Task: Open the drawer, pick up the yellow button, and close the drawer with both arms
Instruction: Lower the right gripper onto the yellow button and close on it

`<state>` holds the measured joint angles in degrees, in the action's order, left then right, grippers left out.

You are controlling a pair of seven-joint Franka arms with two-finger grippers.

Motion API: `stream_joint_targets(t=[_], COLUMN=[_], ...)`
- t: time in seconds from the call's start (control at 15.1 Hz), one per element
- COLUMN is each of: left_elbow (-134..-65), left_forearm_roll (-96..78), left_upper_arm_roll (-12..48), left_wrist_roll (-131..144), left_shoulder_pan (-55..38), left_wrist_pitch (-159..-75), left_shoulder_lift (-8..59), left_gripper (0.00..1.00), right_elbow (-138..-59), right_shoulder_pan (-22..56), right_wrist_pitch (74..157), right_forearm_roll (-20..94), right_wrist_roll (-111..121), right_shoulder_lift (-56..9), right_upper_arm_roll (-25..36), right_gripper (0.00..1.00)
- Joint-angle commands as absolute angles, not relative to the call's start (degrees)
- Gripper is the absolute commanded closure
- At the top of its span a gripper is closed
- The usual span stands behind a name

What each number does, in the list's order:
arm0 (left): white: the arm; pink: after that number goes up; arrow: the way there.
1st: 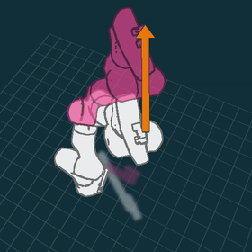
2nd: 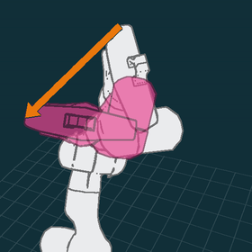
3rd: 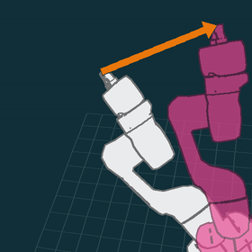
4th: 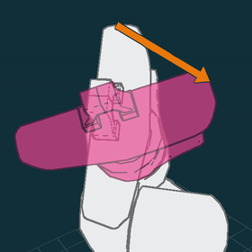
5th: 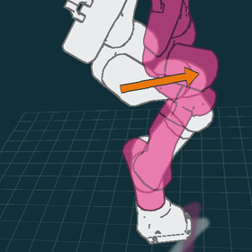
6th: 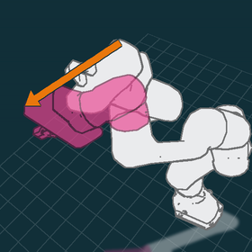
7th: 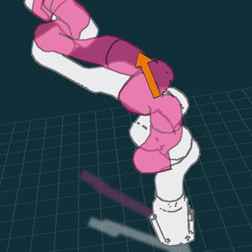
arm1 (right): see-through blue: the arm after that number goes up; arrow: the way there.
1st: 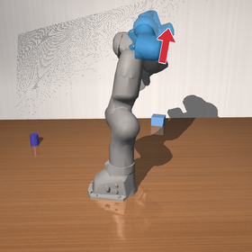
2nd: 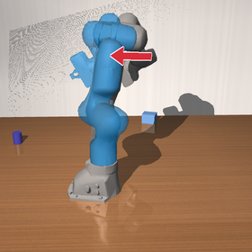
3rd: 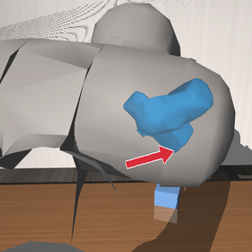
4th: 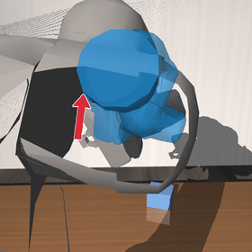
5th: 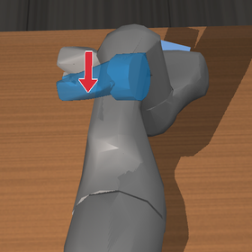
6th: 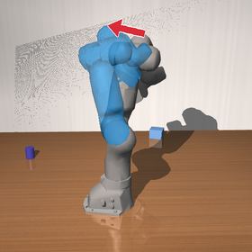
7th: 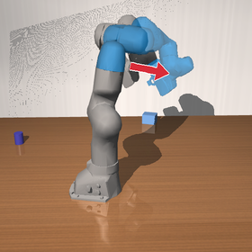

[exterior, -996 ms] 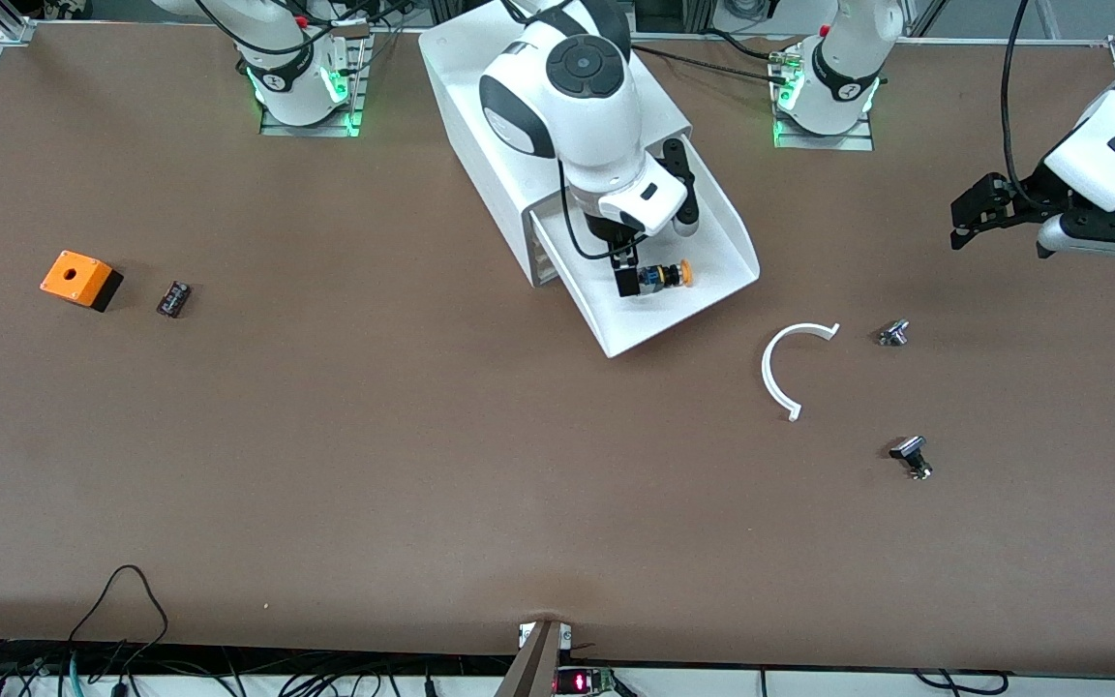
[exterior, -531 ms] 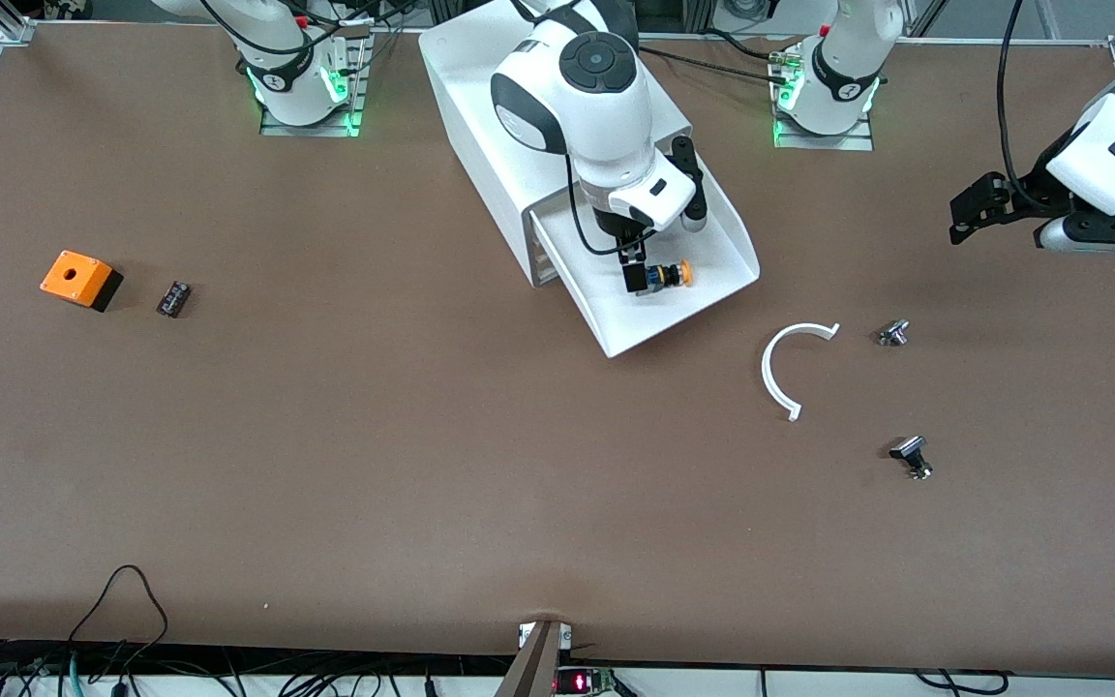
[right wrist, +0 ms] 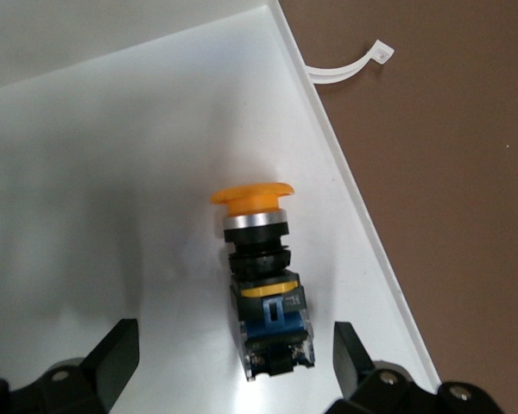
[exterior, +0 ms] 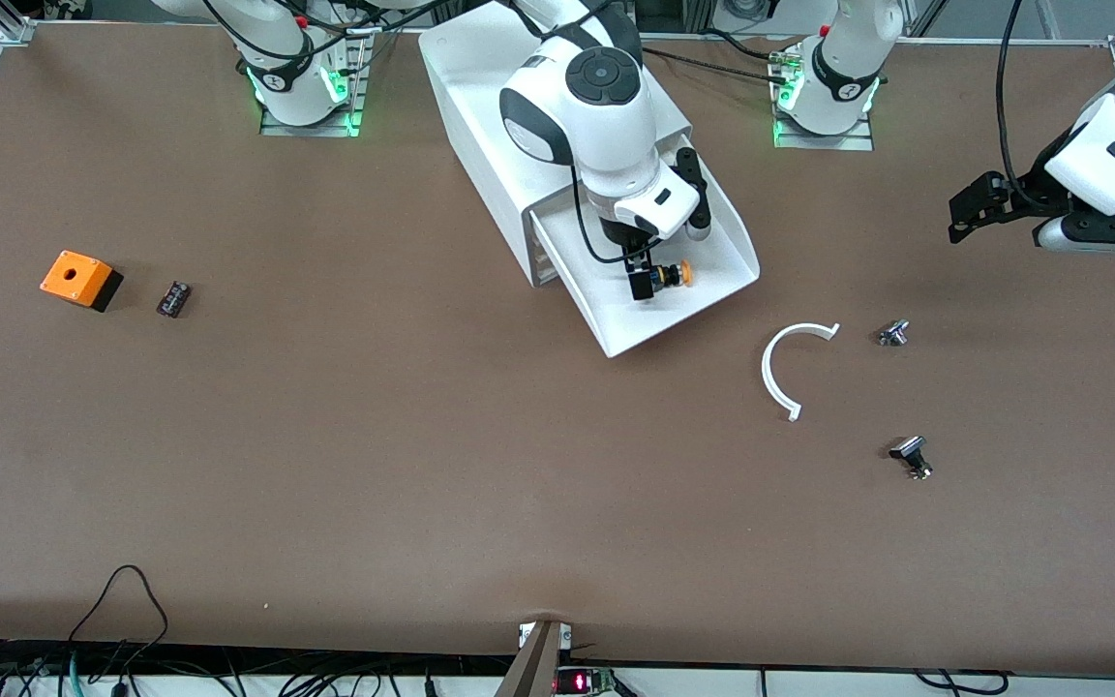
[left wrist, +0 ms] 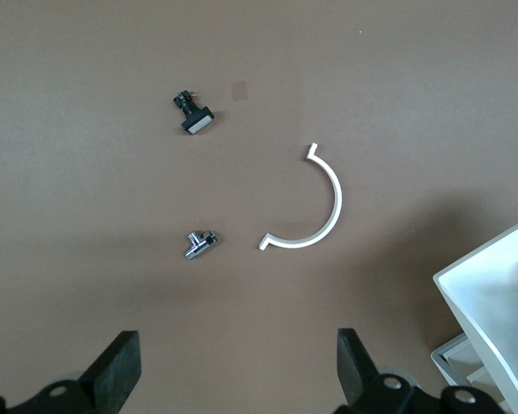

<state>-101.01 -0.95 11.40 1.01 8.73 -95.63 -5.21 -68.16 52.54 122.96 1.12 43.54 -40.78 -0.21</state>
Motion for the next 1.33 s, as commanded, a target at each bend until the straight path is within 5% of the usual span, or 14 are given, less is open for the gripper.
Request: stream_joint_targets(t=[0.0, 0.33, 1.0, 1.26], left_elbow=[-100.55, -99.76, -98.61, -98.70], left_forearm_roll=[0.70, 0.70, 3.34, 3.08], left_upper_arm_roll=[10.90, 10.90, 11.16, 11.16], left_wrist_roll=[1.50, 1.58, 0.79, 0.70], left_shoulder_pan=[8.00, 7.74, 6.77, 6.85], left_wrist_pitch=[-94.66, -94.57, -93.08, -93.16], left_shoulder_lift=[-5.45, -5.19, -4.48, -4.48], left_gripper=[0.00, 0.00, 0.00, 0.00], right_elbow=[-66.09, -66.27, -66.18, -66.27], right_shoulder_pan=[53.79, 54.66, 55.46, 55.90], right_wrist_pitch=[124.18, 126.83, 125.25, 122.96], right_forearm_roll=[1.67, 1.50, 1.23, 1.49], right_wrist_roll=[42.98, 41.66, 41.66, 41.40], right_shoulder_lift=[-42.10, -42.71, -41.57, -39.38], right_upper_arm_roll=[0.79, 1.23, 1.85, 2.72], right_gripper=[0.17, 0.47, 0.72, 0.73])
